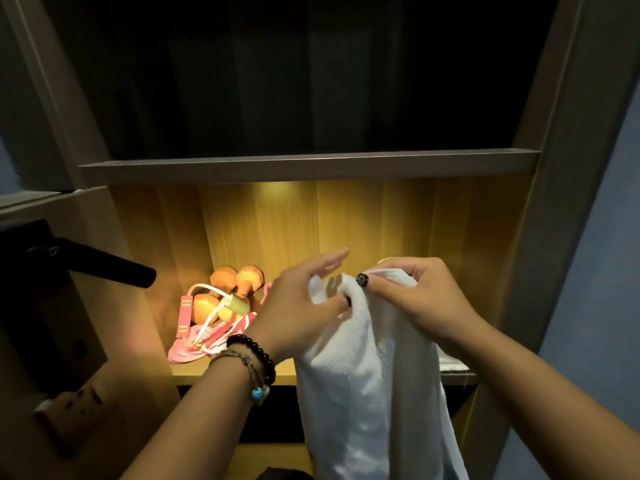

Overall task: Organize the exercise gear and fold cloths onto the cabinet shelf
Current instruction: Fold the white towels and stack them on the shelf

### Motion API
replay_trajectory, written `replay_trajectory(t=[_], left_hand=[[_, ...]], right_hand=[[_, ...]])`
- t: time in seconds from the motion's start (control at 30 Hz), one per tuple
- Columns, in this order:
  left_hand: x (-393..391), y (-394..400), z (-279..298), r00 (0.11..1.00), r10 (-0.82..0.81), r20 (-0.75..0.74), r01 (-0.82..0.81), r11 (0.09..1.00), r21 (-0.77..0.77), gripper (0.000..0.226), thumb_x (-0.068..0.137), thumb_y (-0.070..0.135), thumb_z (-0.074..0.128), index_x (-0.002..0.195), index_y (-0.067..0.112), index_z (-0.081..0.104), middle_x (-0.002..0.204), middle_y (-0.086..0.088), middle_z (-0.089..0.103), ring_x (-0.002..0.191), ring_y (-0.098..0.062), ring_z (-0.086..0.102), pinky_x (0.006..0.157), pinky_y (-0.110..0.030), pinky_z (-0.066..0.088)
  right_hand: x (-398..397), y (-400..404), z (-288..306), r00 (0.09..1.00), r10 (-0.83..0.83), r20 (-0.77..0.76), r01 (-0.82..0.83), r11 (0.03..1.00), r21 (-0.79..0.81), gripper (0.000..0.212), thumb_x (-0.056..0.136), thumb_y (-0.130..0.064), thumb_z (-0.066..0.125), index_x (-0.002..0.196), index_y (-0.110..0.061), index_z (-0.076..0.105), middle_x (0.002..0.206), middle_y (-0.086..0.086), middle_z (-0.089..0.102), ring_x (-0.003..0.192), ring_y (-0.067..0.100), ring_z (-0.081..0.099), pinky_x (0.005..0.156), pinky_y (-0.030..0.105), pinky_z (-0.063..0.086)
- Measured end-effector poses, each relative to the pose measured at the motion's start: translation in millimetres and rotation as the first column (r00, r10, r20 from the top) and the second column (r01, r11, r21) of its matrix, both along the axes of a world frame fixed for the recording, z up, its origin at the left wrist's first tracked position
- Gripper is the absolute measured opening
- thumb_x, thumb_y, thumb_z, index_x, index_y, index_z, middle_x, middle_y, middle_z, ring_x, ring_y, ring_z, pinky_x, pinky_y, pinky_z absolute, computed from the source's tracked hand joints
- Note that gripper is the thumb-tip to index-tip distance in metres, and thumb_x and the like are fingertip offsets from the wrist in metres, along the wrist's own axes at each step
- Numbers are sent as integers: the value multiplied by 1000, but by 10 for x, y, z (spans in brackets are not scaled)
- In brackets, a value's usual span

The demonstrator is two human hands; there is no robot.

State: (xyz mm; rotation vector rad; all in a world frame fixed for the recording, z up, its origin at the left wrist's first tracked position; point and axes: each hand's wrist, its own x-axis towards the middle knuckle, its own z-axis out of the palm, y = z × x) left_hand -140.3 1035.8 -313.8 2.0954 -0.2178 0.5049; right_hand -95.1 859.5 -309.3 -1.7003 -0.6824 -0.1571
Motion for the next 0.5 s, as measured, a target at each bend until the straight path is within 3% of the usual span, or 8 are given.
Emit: replay_trajectory(t=[0.1, 0.17, 0.27, 0.33, 0.4, 0.47, 0.5], left_hand=[[41, -151, 10, 992, -115, -61, 119, 990, 77, 18, 91, 14, 60, 103, 25, 68, 101, 11, 69, 97, 1, 61, 88, -21, 48], [57, -221, -44, 990, -120, -77, 125, 990, 62, 12, 93, 17, 56, 97, 24, 66, 94, 8, 70, 92, -5, 62, 83, -26, 49], [134, -232, -118, 999, -36, -4, 35, 987, -154, 15, 91, 5, 52, 88, 17, 61, 86, -6, 65, 78, -9, 57, 73, -28, 46], [198, -236, -113, 998, 58, 18, -49, 938, -344, 22, 90, -1, 50, 82, 17, 60, 82, -7, 65, 76, -12, 57, 71, -33, 45], [245, -293, -75, 993, 111, 30, -87, 898, -432, 26, 90, -3, 49, 79, 18, 60, 84, -6, 67, 78, -14, 60, 72, -34, 47], [263, -321, -18, 985, 163, 60, -118, 881, -459, 23, 90, -4, 48, 84, 14, 61, 86, -6, 68, 79, -13, 61, 72, -33, 49], [264, -297, 29, 977, 195, 82, -132, 865, -484, 22, 89, -4, 48, 87, 12, 62, 86, -7, 68, 79, -13, 62, 70, -32, 50]], right_hand=[[25, -6, 64, 998, -4, -55, 8, 997, 73, 6, 78, -19, 76, 78, -12, 76, 76, 3, 73, 68, 7, 64, 63, 24, 52], [70, -21, 60, 997, -36, -71, 41, 997, 62, 5, 78, -23, 76, 76, -18, 76, 77, -1, 72, 72, 8, 65, 65, 24, 54], [165, -69, -13, 991, -63, -116, 74, 993, 92, 6, 76, -29, 76, 79, -24, 77, 82, -6, 73, 81, 12, 67, 69, 27, 54], [192, -65, -73, 992, -34, -123, 39, 998, 40, 18, 71, -40, 77, 83, -27, 76, 83, -8, 73, 79, 8, 68, 67, 22, 55], [225, -46, -144, 987, 14, -161, -11, 1000, 24, 29, 69, -47, 76, 89, -26, 74, 86, 0, 74, 78, 14, 69, 70, 29, 55], [303, -47, -257, 978, 14, -207, -7, 999, 34, 25, 74, -42, 77, 89, -22, 74, 88, 15, 72, 75, 22, 65, 70, 36, 52], [354, -67, -335, 979, -23, -203, 23, 1000, 2, 20, 76, -35, 77, 86, -19, 74, 84, 16, 71, 72, 20, 61, 66, 33, 48]])
